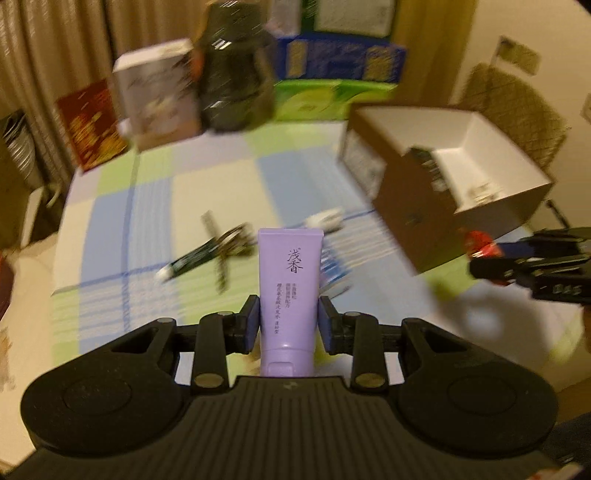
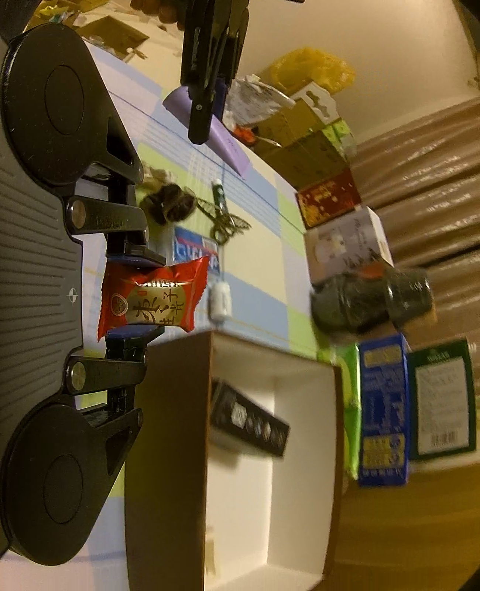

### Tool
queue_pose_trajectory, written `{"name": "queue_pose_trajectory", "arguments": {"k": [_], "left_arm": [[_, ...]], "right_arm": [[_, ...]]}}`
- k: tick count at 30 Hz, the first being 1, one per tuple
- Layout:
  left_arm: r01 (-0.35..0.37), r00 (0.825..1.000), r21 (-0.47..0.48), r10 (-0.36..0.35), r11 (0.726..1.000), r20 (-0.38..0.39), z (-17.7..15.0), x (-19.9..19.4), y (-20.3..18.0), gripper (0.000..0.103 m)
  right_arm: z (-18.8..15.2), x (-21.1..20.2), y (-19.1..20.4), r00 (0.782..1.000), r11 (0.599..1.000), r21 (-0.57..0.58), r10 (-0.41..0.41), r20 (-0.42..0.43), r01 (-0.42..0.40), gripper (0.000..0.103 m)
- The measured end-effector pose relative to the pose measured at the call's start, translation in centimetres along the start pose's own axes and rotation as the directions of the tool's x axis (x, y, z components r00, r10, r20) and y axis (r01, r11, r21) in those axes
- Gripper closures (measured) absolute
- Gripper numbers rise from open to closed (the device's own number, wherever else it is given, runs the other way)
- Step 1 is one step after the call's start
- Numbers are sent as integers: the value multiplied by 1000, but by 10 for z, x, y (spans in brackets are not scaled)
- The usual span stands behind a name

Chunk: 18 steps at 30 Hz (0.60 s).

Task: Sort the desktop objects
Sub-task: 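Carry the purple tube and red candy packet over the cardboard box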

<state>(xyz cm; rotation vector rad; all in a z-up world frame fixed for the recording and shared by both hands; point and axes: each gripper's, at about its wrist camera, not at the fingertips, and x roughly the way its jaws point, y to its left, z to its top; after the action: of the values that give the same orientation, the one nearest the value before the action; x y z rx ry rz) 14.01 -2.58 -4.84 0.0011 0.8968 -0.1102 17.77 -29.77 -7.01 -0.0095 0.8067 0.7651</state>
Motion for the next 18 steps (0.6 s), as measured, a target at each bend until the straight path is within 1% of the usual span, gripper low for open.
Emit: {"name": "queue_pose_trajectory", "arguments": {"k": [4, 7, 14, 18], "left_arm": [[59, 997, 44, -61, 997, 42, 20, -5, -35, 75], [104, 992, 75, -109, 992, 60, 37, -2, -63, 75], [189, 976, 140, -202, 972, 83, 80, 24, -126, 75], [206, 971, 168, -222, 964, 84, 104, 42, -156, 75]], "right_arm": [[1, -20, -23, 999, 999, 21, -36, 26, 36, 75], [2, -37, -45, 997, 997, 42, -74, 38, 72, 75], [18, -65, -104, 986, 985, 78, -158, 60, 153, 75], [33, -72, -136, 980, 981, 76, -184, 70, 178, 75]]}}
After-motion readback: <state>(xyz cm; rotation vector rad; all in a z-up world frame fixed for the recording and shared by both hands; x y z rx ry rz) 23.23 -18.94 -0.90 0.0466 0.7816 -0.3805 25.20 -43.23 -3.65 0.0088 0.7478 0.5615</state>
